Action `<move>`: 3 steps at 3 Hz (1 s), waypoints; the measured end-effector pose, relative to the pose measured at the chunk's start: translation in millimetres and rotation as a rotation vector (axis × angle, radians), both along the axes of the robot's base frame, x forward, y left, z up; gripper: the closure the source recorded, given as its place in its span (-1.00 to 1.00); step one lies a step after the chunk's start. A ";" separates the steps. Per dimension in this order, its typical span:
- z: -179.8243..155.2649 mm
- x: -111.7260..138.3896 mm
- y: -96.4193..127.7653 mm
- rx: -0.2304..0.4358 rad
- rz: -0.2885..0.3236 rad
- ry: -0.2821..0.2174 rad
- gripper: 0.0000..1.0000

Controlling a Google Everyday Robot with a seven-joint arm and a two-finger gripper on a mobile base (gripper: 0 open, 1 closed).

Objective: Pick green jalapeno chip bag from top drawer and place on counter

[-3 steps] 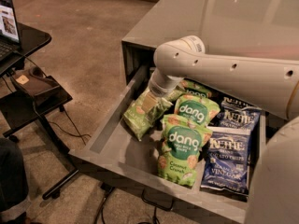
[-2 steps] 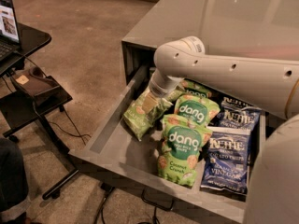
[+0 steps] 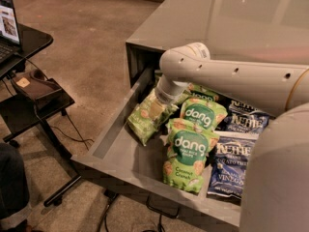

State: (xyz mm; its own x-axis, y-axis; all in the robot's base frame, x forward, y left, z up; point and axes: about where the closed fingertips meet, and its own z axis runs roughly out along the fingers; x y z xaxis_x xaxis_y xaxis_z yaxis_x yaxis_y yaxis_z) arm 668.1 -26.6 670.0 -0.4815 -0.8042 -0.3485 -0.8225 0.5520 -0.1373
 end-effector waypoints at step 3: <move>-28.0 2.4 -2.5 -0.003 -0.010 0.064 0.44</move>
Offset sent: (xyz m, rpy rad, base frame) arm 0.0045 -0.0032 -0.0388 -0.0034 0.0928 -0.0137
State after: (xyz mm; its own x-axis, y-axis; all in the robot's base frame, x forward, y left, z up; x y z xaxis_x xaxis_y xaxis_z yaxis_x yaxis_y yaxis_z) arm 670.4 -29.2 642.0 -0.5111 -0.8000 -0.3143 -0.8238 0.5603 -0.0864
